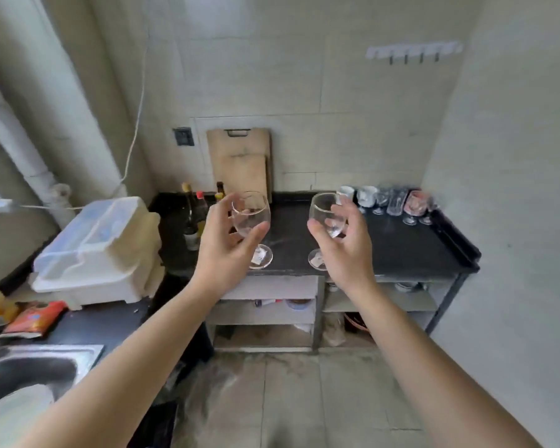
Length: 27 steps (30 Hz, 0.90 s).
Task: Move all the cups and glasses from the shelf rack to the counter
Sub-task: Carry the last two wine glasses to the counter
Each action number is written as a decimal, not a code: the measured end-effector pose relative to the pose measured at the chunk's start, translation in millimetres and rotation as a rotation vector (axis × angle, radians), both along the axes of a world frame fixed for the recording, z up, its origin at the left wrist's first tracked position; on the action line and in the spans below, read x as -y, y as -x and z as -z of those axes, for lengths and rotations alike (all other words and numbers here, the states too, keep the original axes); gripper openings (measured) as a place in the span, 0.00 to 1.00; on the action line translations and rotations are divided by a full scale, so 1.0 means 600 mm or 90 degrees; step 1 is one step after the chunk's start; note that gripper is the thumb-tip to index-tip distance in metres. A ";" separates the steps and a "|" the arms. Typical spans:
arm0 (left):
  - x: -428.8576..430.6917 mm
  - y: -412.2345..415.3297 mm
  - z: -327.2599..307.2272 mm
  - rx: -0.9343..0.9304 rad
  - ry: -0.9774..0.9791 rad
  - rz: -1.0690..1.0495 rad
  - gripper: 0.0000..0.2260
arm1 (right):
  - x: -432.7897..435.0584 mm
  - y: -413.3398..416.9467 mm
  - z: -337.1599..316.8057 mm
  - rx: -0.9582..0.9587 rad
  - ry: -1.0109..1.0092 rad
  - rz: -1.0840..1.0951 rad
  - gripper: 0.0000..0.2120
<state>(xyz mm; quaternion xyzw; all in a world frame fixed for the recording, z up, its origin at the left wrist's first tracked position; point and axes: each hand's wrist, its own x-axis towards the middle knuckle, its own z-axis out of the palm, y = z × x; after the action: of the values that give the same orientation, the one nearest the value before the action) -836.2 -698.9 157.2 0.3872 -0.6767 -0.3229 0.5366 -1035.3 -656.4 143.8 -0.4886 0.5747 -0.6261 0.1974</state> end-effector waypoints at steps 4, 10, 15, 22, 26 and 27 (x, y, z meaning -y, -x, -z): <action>0.124 0.143 0.046 0.001 -0.027 0.060 0.24 | 0.088 0.133 0.043 -0.012 -0.045 0.069 0.29; 0.338 0.368 0.057 -0.021 -0.077 0.163 0.27 | 0.264 0.330 0.035 -0.035 -0.074 0.163 0.27; 0.479 0.528 0.058 0.011 -0.105 0.201 0.27 | 0.363 0.484 0.020 -0.061 -0.100 0.253 0.21; 0.613 0.713 0.140 0.095 -0.165 0.236 0.28 | 0.472 0.664 0.104 -0.021 -0.114 0.315 0.15; 0.672 0.809 0.229 0.131 -0.218 0.206 0.24 | 0.551 0.760 0.205 -0.003 -0.155 0.313 0.19; 0.686 0.833 0.252 0.139 -0.235 0.192 0.25 | 0.573 0.787 0.236 0.005 -0.178 0.303 0.20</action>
<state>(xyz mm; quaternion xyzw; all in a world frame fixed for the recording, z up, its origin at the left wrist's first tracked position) -1336.3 -1110.3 5.9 0.4060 -0.7101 -0.4736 0.3266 -1507.2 -1000.0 2.3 -0.3054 0.7535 -0.5712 0.1128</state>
